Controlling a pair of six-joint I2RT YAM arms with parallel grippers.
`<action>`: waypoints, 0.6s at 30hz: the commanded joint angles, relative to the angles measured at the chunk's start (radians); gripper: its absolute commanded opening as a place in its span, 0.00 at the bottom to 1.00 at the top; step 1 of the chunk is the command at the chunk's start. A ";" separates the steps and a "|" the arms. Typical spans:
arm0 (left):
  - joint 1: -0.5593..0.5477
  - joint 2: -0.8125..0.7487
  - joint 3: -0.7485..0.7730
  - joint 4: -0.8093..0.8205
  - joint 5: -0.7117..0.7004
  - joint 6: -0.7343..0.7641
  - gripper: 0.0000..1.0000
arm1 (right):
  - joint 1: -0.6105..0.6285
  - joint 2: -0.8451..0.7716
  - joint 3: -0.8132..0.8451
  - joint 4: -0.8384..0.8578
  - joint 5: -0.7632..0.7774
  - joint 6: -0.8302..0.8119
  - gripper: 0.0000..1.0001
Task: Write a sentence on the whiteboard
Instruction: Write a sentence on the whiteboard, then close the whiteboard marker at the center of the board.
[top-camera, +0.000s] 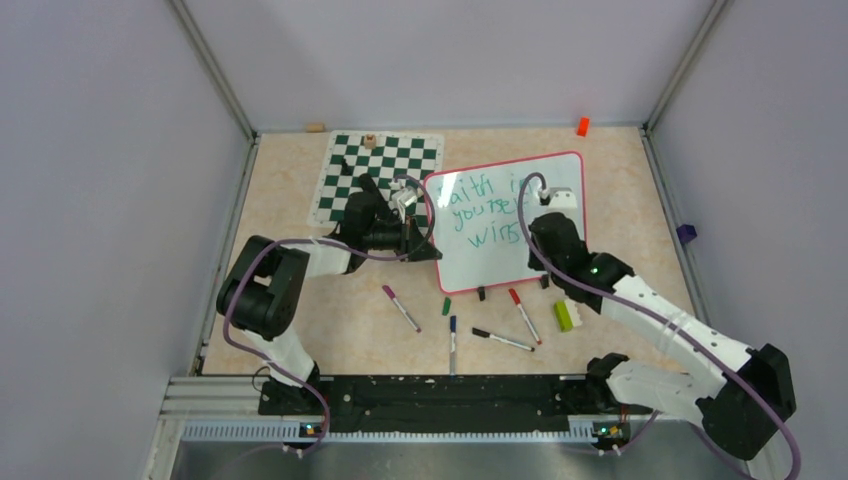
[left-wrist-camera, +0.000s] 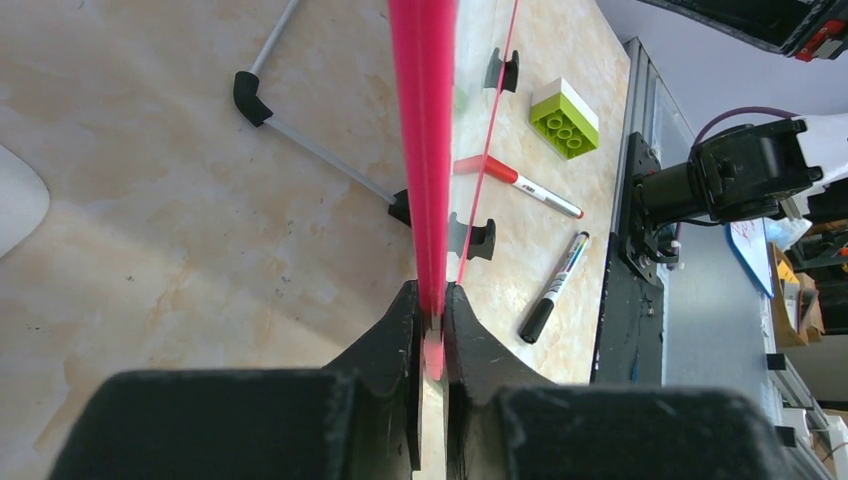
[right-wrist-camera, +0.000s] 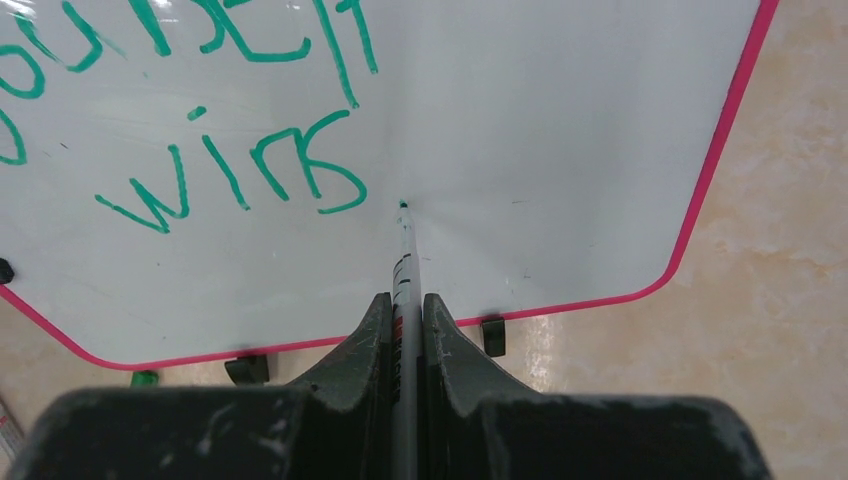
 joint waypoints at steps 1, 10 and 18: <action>0.002 -0.052 -0.013 -0.035 -0.057 0.049 0.16 | -0.011 -0.096 0.033 0.012 0.012 -0.011 0.00; 0.014 -0.199 -0.055 -0.145 -0.227 0.102 0.99 | -0.011 -0.254 0.043 -0.029 0.016 -0.039 0.00; 0.021 -0.545 -0.140 -0.281 -0.464 0.030 0.99 | -0.011 -0.323 0.070 -0.044 0.015 -0.056 0.00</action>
